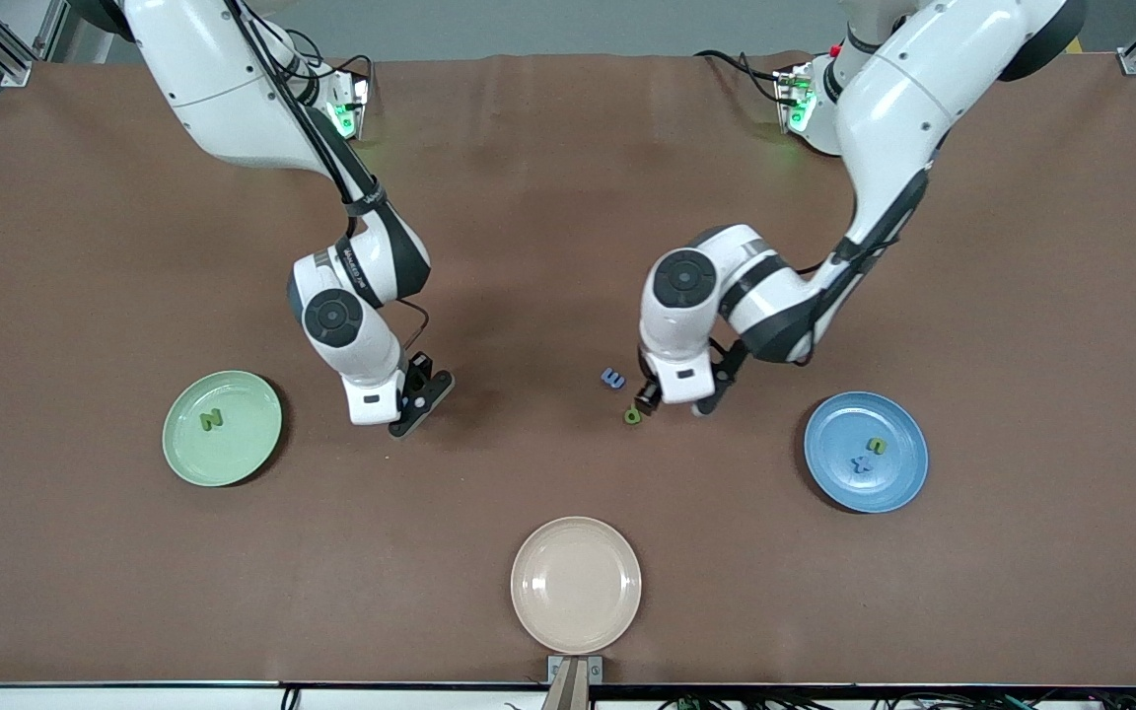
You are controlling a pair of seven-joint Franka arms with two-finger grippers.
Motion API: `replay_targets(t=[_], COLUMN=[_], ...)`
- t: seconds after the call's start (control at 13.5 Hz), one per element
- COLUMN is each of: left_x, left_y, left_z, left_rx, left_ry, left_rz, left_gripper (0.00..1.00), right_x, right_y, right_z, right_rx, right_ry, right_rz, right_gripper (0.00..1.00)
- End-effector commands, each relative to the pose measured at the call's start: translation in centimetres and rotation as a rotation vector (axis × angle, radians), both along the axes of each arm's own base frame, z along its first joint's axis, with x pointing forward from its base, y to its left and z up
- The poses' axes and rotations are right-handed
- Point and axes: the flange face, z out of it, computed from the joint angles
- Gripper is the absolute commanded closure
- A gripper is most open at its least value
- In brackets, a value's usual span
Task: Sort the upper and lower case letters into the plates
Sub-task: 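Grasp the blue m with the left gripper while the right lifts G, then place the G on the green plate while the left gripper carries m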
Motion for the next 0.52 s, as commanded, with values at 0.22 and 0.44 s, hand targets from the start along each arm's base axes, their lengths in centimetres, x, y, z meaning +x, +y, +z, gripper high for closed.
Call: replay_targets(t=[0.22,0.44], left_x=[-2.4,-2.0], left_y=[-4.2,-3.8], left_z=[-3.8,-3.9], left_rx=[-0.056,-0.060], left_ry=[0.021,0.025], left_rz=[-0.054,-0.040], left_gripper=[0.35,0.48], right_x=[5.1,5.8], right_y=[-14.3,-24.1], right_z=[11.6,10.8], right_rx=[-0.026,-0.014], right_ry=[0.107,0.109], right_rz=[0.013,0.042], right_gripper=[0.82,0.82])
